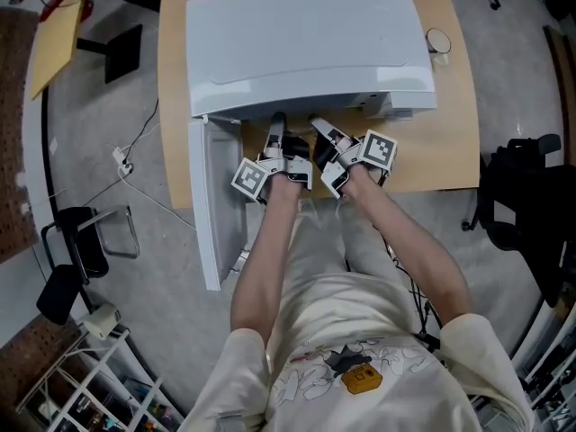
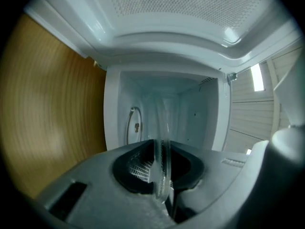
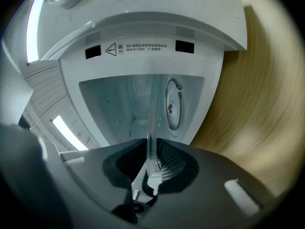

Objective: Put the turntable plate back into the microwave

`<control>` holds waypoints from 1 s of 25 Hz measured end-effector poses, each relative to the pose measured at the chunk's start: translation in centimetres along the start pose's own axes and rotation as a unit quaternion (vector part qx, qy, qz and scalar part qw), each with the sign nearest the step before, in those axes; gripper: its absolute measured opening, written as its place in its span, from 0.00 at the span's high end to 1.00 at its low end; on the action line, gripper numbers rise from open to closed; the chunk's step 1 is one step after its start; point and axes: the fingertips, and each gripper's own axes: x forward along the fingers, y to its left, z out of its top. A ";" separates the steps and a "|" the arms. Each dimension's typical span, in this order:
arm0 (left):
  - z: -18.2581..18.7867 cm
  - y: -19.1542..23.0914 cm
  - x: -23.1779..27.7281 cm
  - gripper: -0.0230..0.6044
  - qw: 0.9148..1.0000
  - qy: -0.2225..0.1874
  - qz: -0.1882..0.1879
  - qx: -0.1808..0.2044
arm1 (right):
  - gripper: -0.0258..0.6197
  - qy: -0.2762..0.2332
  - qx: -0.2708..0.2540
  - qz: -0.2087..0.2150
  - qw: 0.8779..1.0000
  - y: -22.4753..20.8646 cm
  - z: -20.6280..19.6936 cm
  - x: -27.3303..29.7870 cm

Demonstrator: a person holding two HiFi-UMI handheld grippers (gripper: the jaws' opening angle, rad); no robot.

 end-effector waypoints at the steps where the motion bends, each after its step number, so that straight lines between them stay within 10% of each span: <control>1: 0.2 0.1 0.5 0.92 1.000 0.001 0.003 0.001 | 0.86 -0.003 0.000 -0.003 1.000 -0.2 0.4 0.4; 25: 1.2 1.6 2.7 0.91 1.000 0.017 -0.009 -0.001 | 0.88 -0.041 0.027 -0.026 0.998 -2.4 3.0 3.1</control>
